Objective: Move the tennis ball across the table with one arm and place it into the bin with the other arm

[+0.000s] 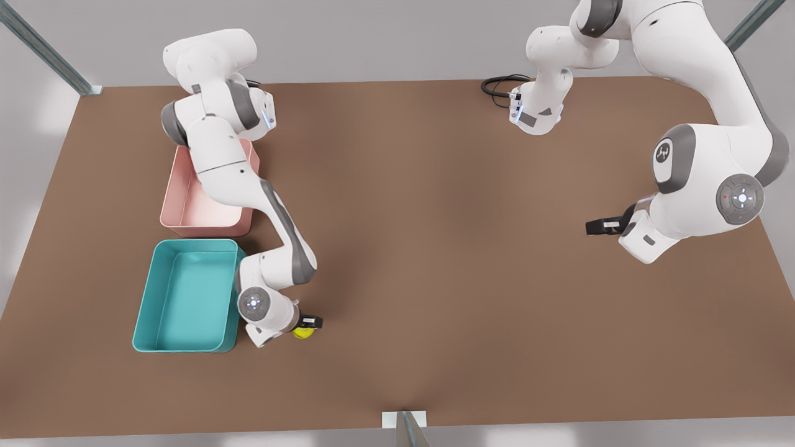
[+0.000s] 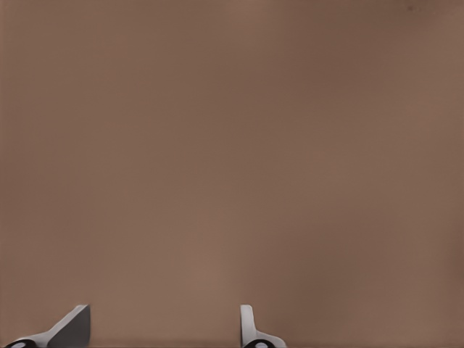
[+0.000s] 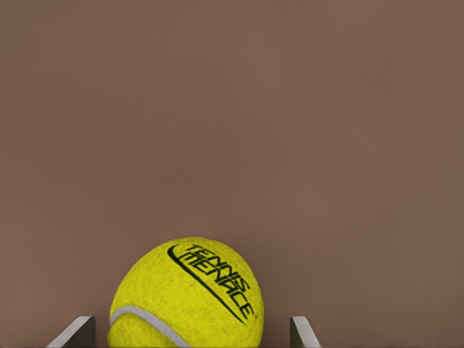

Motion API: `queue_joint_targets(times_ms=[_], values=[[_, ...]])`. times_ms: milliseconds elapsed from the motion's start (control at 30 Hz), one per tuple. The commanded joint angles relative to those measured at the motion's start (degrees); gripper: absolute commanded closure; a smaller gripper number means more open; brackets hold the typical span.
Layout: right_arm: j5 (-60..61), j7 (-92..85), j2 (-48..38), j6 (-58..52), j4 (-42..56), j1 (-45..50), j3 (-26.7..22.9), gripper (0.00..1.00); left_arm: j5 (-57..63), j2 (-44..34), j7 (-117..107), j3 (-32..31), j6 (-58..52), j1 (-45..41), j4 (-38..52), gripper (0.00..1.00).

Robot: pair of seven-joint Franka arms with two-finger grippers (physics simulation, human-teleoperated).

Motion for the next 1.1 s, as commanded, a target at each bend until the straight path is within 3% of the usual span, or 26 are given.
queue_joint_targets(times_ms=[0,333,367,433,500,633,767,900,1067], values=[[0.04,5.71,0.24,1.86,0.03,0.11,0.00,0.00,0.03,-0.07,-5.33,0.00,-0.09,0.00,0.02,0.00],[0.22,5.63,1.91,5.03,0.20,0.29,0.00,0.01,0.03,-0.07,-5.42,0.00,-0.27,0.00,0.02,0.00],[0.04,5.63,1.91,5.11,0.11,0.29,0.00,0.08,0.03,-0.07,-5.42,0.00,-0.27,0.00,0.02,0.00],[0.04,5.45,1.91,5.11,0.11,0.29,0.00,0.33,0.03,0.02,-5.42,0.00,-0.27,0.00,0.02,0.00],[0.04,5.36,1.91,5.03,0.20,0.29,0.00,0.41,0.03,0.02,-5.42,0.00,-0.27,0.00,0.02,0.00],[-0.22,4.57,-0.02,4.94,0.29,0.11,0.00,0.42,-0.06,-0.16,-5.42,-0.26,-0.62,0.09,0.11,0.00],[-0.75,-5.44,-10.82,0.73,-8.14,-2.08,-0.44,0.42,-0.15,-0.07,-5.42,-0.26,-0.53,0.00,0.11,0.00],[-1.36,-22.05,-16.63,-13.87,-8.41,-11.83,-0.88,0.42,-2.08,-0.24,-5.77,-0.26,-0.62,-0.09,0.20,0.00],[-7.25,-35.77,-15.75,-14.57,-9.20,-20.89,-2.20,0.41,-1.99,-0.24,-5.77,-0.26,-0.71,-0.17,0.11,0.00]])
